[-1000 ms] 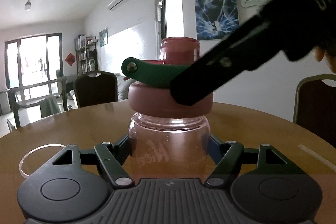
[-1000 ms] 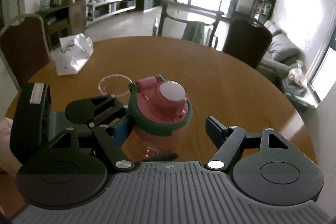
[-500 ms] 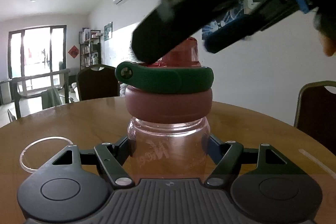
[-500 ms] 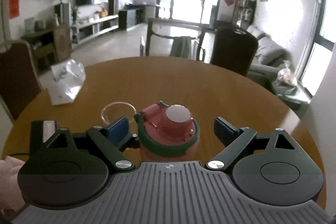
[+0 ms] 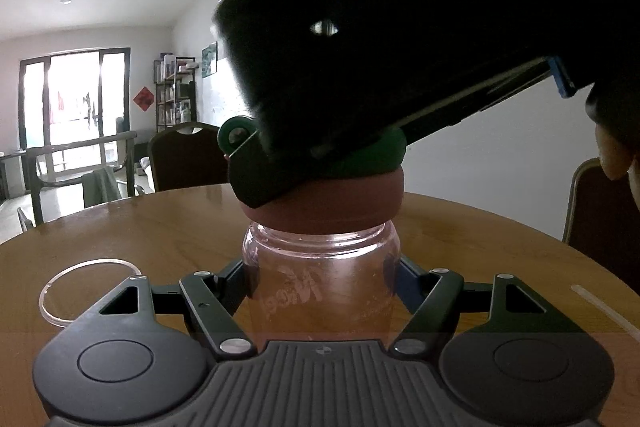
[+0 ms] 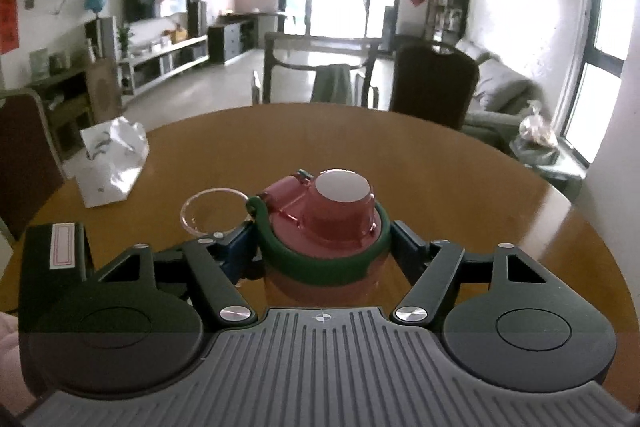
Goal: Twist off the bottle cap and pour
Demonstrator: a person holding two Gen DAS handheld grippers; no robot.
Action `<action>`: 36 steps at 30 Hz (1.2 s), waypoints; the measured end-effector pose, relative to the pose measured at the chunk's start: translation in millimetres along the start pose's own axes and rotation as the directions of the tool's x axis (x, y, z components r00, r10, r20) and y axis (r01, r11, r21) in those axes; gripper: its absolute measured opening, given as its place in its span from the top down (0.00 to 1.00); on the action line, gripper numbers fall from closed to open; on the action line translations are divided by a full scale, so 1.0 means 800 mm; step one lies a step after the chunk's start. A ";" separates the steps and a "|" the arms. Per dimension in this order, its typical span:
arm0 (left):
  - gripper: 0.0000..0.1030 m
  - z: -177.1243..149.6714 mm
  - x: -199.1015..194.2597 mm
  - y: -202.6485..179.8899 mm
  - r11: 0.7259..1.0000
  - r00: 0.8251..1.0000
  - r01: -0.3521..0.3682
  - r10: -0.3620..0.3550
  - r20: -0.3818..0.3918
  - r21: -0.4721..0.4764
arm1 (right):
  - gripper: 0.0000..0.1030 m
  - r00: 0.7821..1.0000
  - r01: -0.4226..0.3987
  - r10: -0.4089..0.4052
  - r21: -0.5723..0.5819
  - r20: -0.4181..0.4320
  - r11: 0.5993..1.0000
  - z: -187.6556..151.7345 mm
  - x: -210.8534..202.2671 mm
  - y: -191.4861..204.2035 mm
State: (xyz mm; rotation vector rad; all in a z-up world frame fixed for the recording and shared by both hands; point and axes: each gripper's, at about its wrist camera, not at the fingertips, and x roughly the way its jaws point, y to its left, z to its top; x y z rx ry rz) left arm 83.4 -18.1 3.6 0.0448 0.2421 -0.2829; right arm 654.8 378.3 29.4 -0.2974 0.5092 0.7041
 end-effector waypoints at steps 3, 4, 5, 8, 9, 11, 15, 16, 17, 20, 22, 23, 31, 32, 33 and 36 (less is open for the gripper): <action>0.31 0.000 -0.001 -0.001 1.000 1.000 0.003 -0.003 0.000 0.004 | 0.30 1.000 -0.022 0.022 -0.005 -0.010 1.000 0.000 0.002 -0.005; 0.31 0.000 -0.001 -0.001 1.000 1.000 0.005 -0.005 -0.001 0.004 | 0.30 0.999 -0.034 0.034 -0.006 -0.015 0.999 0.002 0.002 -0.006; 0.31 0.001 -0.001 -0.001 1.000 1.000 0.008 -0.008 -0.002 0.004 | 0.31 0.999 -0.046 0.046 -0.008 -0.020 0.999 0.003 0.001 -0.008; 0.31 0.001 0.000 0.002 1.000 1.000 0.014 -0.014 -0.004 0.002 | 0.31 0.996 -0.083 0.082 -0.011 -0.036 0.997 0.008 0.000 -0.014; 0.31 0.001 0.000 0.003 1.000 1.000 0.017 -0.017 -0.004 0.002 | 0.31 0.995 -0.095 0.095 -0.012 -0.042 0.995 0.009 0.000 -0.016; 0.31 0.001 0.000 0.003 1.000 1.000 0.018 -0.018 -0.004 0.001 | 0.31 0.992 -0.120 0.119 -0.013 -0.053 0.993 0.012 -0.001 -0.020; 0.31 0.006 0.017 0.025 1.000 1.000 0.017 -0.017 -0.006 -0.007 | 0.22 0.983 -0.168 0.167 -0.016 -0.074 0.986 0.018 -0.002 -0.028; 0.31 0.012 0.045 0.061 1.000 1.000 0.017 -0.017 -0.008 -0.015 | 0.18 0.981 -0.180 0.178 -0.016 -0.080 0.983 0.020 -0.003 -0.030; 0.31 0.012 0.048 0.066 1.000 1.000 0.015 -0.015 -0.008 -0.015 | 0.10 0.979 -0.188 0.187 -0.012 -0.081 0.982 0.021 -0.003 -0.031; 0.31 0.010 0.058 0.082 1.000 1.000 0.011 -0.011 -0.007 -0.015 | 0.08 0.997 -0.081 0.081 0.069 0.000 0.994 0.017 -0.011 -0.011; 0.31 0.009 0.064 0.092 1.000 1.000 0.010 -0.010 -0.007 -0.015 | 0.10 1.000 -0.004 0.003 0.106 0.014 0.994 0.019 -0.011 -0.002; 0.31 0.008 0.068 0.099 1.000 1.000 0.010 -0.010 -0.008 -0.016 | 0.12 1.000 0.020 -0.021 0.119 0.008 0.993 0.021 -0.010 0.001; 0.31 0.006 0.101 0.140 1.000 1.000 0.006 -0.006 -0.010 -0.017 | 0.16 0.996 0.093 -0.092 0.082 -0.016 0.992 0.018 -0.013 0.010; 0.31 0.007 0.106 0.144 1.000 1.000 0.005 -0.005 -0.011 -0.017 | 0.16 0.996 0.092 -0.091 0.079 -0.014 0.993 0.018 -0.015 0.009; 0.31 0.007 0.112 0.151 1.000 1.000 0.006 -0.006 -0.012 -0.018 | 0.16 0.996 0.092 -0.091 0.076 -0.013 0.993 0.017 -0.016 0.009; 0.31 0.007 0.135 0.177 1.000 1.000 0.007 -0.007 -0.013 -0.016 | 0.16 0.996 0.090 -0.089 0.068 -0.008 0.994 0.016 -0.021 0.008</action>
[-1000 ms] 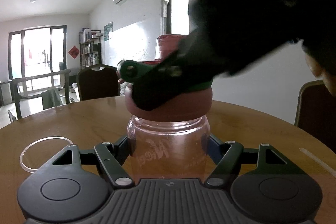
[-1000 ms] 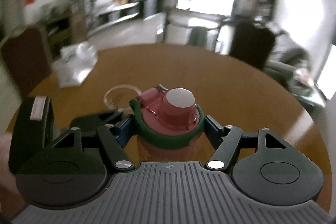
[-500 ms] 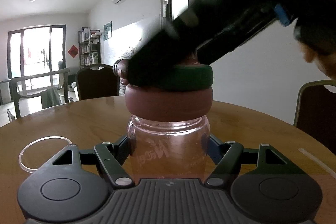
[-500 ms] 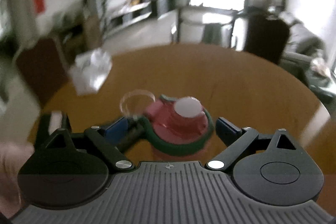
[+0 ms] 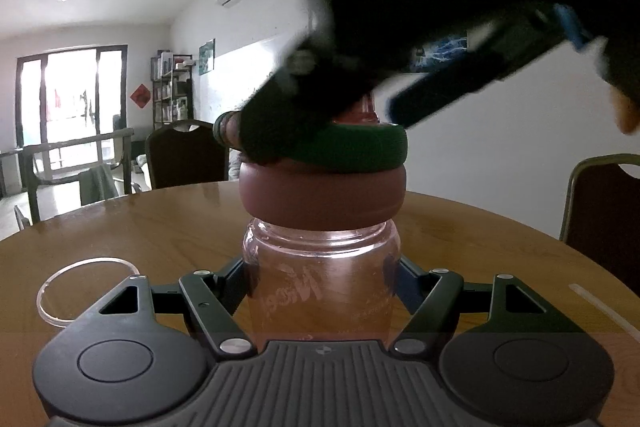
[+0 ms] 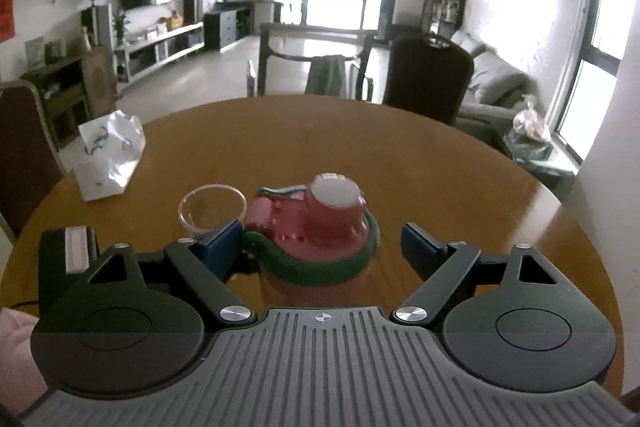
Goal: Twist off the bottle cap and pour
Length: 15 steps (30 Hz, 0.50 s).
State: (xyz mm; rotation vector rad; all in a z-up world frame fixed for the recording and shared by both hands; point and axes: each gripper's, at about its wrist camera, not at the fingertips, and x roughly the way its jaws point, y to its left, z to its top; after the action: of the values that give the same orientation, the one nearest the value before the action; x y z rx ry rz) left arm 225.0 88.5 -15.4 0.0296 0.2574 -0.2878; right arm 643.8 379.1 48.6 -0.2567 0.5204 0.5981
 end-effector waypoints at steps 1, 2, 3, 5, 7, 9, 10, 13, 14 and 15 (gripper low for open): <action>0.31 0.000 0.006 0.007 1.000 1.000 0.000 0.000 0.000 0.001 | 0.16 1.000 -0.001 0.001 -0.003 0.001 1.000 0.000 -0.002 -0.001; 0.31 0.001 0.009 0.011 1.000 1.000 0.000 0.000 0.000 0.000 | 0.16 1.000 -0.001 0.001 -0.006 0.003 1.000 -0.001 -0.003 -0.001; 0.31 0.002 0.015 0.017 1.000 1.000 0.000 0.000 -0.001 -0.001 | 0.16 1.000 -0.002 0.002 -0.009 0.004 1.000 -0.001 -0.005 -0.002; 0.31 0.003 0.037 0.042 1.000 1.000 0.002 -0.002 -0.002 0.000 | 0.16 1.000 -0.003 0.003 -0.015 0.007 1.000 -0.002 -0.008 -0.003; 0.31 0.005 0.042 0.041 1.000 1.000 0.001 -0.001 -0.002 0.002 | 0.16 1.000 -0.004 0.005 -0.021 0.010 1.000 -0.003 -0.011 -0.004; 0.31 0.006 0.051 0.048 1.000 1.000 -0.001 0.001 -0.001 0.004 | 0.16 1.000 -0.006 0.006 -0.026 0.013 1.000 -0.004 -0.015 -0.005; 0.31 0.006 0.056 0.052 1.000 1.000 -0.002 0.002 -0.001 0.005 | 0.17 1.000 -0.006 0.007 -0.029 0.014 1.000 -0.005 -0.016 -0.005; 0.31 0.008 0.061 0.051 1.000 1.000 -0.003 0.003 -0.002 0.005 | 0.12 1.000 -0.008 0.009 -0.038 0.019 0.999 -0.006 -0.021 -0.007; 0.31 0.010 0.066 0.056 1.000 1.000 -0.003 0.003 -0.002 0.005 | 0.10 1.000 -0.009 0.010 -0.041 0.020 0.999 -0.007 -0.023 -0.007; 0.31 0.019 0.102 0.105 1.000 1.000 -0.001 0.001 0.000 -0.002 | 0.09 1.000 -0.009 0.010 -0.044 0.022 0.999 -0.007 -0.024 -0.008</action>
State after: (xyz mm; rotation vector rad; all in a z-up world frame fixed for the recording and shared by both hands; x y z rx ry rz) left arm 328.2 145.3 -22.4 0.0282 0.2577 -0.2864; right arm 631.6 362.6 54.6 -0.2890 0.4881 0.6216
